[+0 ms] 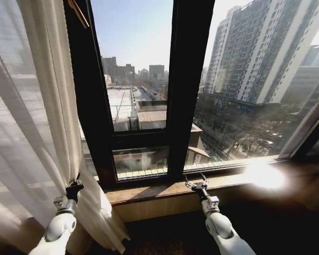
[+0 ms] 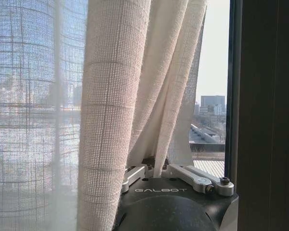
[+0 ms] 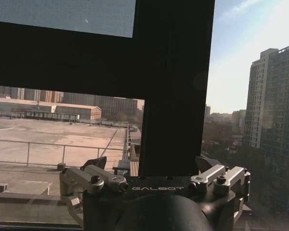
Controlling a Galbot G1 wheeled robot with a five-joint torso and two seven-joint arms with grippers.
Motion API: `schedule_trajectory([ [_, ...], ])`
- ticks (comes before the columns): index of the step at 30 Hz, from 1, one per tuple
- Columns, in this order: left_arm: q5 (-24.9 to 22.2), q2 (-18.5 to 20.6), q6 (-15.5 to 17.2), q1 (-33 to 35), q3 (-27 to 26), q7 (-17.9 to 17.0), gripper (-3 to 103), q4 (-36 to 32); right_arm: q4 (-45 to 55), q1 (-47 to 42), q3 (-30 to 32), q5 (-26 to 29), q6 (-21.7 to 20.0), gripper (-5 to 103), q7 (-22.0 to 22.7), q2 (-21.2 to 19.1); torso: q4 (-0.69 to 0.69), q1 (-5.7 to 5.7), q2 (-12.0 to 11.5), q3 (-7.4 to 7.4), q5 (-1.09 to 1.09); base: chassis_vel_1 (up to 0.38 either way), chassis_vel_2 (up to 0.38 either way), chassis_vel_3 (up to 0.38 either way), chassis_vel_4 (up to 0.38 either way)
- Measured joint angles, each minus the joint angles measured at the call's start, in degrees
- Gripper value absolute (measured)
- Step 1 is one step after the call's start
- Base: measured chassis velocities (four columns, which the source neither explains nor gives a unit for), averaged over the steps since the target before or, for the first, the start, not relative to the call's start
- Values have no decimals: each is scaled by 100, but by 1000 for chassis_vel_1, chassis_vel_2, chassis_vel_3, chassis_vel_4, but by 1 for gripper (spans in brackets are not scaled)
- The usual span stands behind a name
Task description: Open the curtains by pulling them apart, changing their state from closed to fully open.
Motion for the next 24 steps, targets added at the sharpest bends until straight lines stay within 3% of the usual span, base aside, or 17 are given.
schedule_trajectory([
  [24, 5, -60, -120, 191, -270, -50, 0, -87, 0, 0, 0, 0, 0, 100, 0, 0, 0, 0, 0, 0, 0, 390, 313, -391, -314],
])
